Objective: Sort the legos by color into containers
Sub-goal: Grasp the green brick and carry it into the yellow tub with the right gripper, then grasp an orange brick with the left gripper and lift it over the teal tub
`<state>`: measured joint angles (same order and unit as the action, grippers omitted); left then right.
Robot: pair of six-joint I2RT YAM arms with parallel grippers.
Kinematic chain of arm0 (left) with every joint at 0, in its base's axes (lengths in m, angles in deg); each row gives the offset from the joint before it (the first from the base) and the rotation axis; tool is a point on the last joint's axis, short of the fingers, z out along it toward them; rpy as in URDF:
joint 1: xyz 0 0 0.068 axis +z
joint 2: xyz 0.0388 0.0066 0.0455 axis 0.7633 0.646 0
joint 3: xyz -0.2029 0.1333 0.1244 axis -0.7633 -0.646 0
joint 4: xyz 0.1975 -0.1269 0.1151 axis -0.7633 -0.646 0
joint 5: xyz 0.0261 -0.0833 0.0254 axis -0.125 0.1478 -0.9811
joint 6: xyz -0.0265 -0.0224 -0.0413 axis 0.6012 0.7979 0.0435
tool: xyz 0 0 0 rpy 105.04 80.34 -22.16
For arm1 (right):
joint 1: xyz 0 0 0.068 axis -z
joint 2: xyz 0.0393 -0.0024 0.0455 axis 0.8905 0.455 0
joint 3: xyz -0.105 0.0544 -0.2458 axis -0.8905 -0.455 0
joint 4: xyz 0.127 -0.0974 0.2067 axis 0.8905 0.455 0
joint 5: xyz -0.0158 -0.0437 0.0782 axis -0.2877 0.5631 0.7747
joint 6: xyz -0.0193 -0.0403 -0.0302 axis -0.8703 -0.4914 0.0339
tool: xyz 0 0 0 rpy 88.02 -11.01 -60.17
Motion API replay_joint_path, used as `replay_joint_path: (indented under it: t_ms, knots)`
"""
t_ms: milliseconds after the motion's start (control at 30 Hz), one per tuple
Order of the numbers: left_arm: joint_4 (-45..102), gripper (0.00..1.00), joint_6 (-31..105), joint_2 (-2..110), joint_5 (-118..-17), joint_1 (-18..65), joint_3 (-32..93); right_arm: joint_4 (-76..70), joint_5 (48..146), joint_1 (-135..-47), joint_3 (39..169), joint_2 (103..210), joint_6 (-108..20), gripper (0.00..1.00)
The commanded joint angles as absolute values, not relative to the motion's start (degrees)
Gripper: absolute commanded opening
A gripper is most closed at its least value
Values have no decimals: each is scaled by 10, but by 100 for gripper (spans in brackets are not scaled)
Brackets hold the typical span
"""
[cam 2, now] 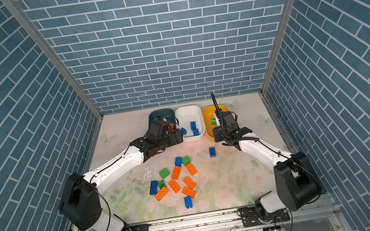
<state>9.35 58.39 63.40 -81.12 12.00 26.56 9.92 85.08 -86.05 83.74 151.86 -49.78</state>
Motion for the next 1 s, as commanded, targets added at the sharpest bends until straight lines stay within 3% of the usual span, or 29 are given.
replay_joint_path:
  t_ms: [0,267,400,467,667,733,967]
  knots:
    - [72,99,586,624,-822,118,257,122,855,-838,895,1569,-516,31]
    - [39,99,588,627,-824,117,250,160,796,-804,1074,1748,-516,35]
    - [11,99,586,627,-821,117,242,208,778,-805,1149,1793,-508,55]
    - [-3,99,584,629,-822,115,236,201,787,-805,1143,1781,-498,66]
    - [-50,99,557,643,-825,91,236,156,824,-806,1068,1696,-472,82]
    - [-58,99,543,645,-824,77,232,140,828,-806,1037,1664,-458,99]
    - [-51,85,525,645,-780,64,198,59,798,-806,912,1551,-394,99]
